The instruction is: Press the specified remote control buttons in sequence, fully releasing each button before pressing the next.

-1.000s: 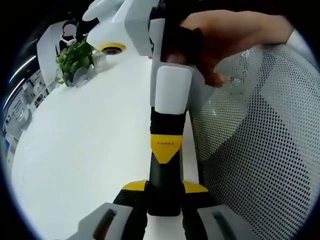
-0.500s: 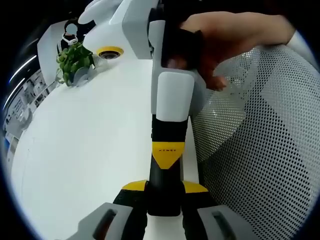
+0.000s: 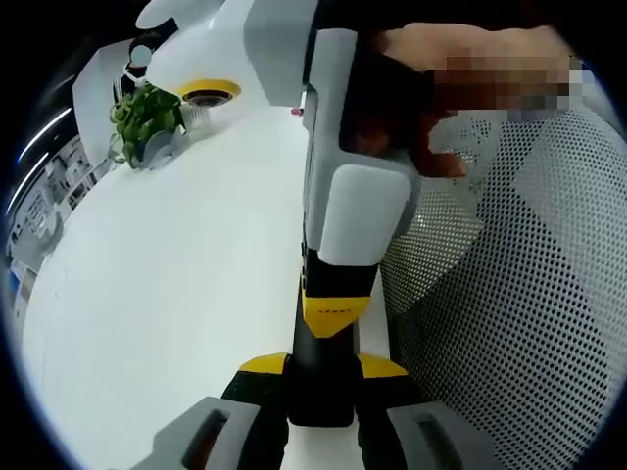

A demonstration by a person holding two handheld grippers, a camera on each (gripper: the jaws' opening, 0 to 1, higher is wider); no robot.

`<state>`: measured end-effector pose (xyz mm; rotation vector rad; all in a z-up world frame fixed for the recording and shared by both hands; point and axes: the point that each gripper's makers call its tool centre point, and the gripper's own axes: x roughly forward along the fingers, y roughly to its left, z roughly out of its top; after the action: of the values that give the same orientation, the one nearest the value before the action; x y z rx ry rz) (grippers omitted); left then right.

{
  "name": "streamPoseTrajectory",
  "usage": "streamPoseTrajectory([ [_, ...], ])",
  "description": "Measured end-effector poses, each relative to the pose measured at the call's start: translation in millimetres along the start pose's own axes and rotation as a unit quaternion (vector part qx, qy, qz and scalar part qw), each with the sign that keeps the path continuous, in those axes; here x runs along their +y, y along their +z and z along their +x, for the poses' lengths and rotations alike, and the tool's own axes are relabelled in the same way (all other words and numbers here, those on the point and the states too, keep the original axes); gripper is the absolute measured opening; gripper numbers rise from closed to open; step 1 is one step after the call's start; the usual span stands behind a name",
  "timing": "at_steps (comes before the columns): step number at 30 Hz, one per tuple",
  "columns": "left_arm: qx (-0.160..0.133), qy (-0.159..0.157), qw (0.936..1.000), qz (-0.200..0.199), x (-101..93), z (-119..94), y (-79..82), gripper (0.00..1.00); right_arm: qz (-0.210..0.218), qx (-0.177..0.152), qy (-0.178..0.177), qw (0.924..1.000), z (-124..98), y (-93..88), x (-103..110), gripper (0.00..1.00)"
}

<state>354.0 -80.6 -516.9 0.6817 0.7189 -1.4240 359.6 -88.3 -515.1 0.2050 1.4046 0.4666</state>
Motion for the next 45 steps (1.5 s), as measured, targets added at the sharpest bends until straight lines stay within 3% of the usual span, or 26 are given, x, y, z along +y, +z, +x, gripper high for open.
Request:
streamPoseTrajectory([
  [3,-0.001,0.001,1.0000,-0.001,0.1,0.0,0.1,0.25,-0.004,-0.002,0.012,0.9999,-0.2,0.8,-1.2,0.00],
  [7,-0.005,0.003,1.0000,-0.002,0.1,-0.3,0.0,0.25,0.023,0.012,0.026,0.9993,0.3,1.9,-1.9,0.00],
  [20,-0.009,0.002,1.0000,-0.001,0.2,-0.3,0.0,0.25,0.107,-0.005,0.073,0.9915,-7.8,3.7,-3.5,0.00],
  [29,-0.006,0.001,1.0000,0.000,0.2,0.0,0.2,0.25,0.056,0.013,0.056,0.9968,-1.1,-2.2,3.6,0.00],
  [45,-0.003,-0.003,1.0000,0.002,0.3,0.6,0.4,0.25,0.036,0.016,0.042,0.9983,-0.7,-3.1,4.7,0.00],
])
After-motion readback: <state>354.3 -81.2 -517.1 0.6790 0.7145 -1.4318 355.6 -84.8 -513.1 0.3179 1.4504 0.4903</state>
